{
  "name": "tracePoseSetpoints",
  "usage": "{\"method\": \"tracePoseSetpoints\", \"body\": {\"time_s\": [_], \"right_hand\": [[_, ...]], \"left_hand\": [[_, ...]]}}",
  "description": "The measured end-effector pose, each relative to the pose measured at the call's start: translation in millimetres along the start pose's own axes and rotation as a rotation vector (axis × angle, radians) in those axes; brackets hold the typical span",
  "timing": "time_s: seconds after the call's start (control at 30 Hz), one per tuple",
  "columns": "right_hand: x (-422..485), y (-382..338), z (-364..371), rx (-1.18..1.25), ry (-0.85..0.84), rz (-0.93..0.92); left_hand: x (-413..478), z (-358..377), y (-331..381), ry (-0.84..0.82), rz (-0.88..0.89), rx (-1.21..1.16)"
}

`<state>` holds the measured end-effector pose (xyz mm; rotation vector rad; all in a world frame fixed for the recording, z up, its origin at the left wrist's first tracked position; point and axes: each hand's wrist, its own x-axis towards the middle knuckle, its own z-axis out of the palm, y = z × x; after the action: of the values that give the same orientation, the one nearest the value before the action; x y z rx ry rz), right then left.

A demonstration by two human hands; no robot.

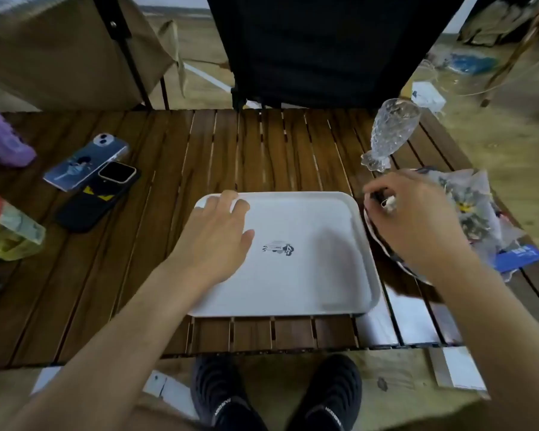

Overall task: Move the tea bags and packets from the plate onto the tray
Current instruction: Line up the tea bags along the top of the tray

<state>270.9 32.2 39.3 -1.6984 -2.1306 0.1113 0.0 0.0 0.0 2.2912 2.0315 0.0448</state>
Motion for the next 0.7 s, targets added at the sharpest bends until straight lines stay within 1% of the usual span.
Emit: {"method": "tracePoseSetpoints", "body": {"time_s": [0.03, 0.1, 0.13, 0.2, 0.27, 0.4, 0.5, 0.6, 0.63, 0.7], "right_hand": [[3.9, 7.9, -5.3, 0.002, 0.057, 0.045], [8.6, 24.3, -16.4, -0.041, 0.098, 0.172], [8.4, 30.2, -22.7, -0.053, 0.079, 0.232], [7.9, 39.0, -21.0, -0.094, -0.015, 0.299], [6.5, 44.0, -15.1, -0.098, -0.071, 0.304], [6.3, 42.6, -9.8, -0.085, -0.091, 0.312], [7.9, 39.2, -12.2, -0.082, -0.012, 0.300], [11.3, 28.7, -15.6, 0.071, 0.116, 0.220], [11.8, 22.9, -13.8, 0.120, 0.132, 0.193], [12.9, 12.2, -2.6, 0.178, 0.110, 0.154]], "left_hand": [[3.3, 2.4, -2.5, 0.004, 0.015, 0.003], [7.5, 4.1, -4.3, -0.001, 0.021, 0.009], [8.1, 3.5, -4.9, -0.034, 0.023, 0.024], [9.8, 4.3, -3.7, -0.076, 0.025, 0.036], [10.5, 3.6, -2.5, -0.102, 0.018, 0.031], [9.8, 4.9, 3.3, -0.123, 0.034, -0.009], [7.6, 8.1, 10.1, -0.212, 0.070, -0.039], [3.7, 15.6, 14.2, -0.357, 0.099, -0.057], [3.4, 18.7, 14.1, -0.390, 0.102, -0.062], [3.9, 23.7, 12.4, -0.428, 0.095, -0.070]]}}
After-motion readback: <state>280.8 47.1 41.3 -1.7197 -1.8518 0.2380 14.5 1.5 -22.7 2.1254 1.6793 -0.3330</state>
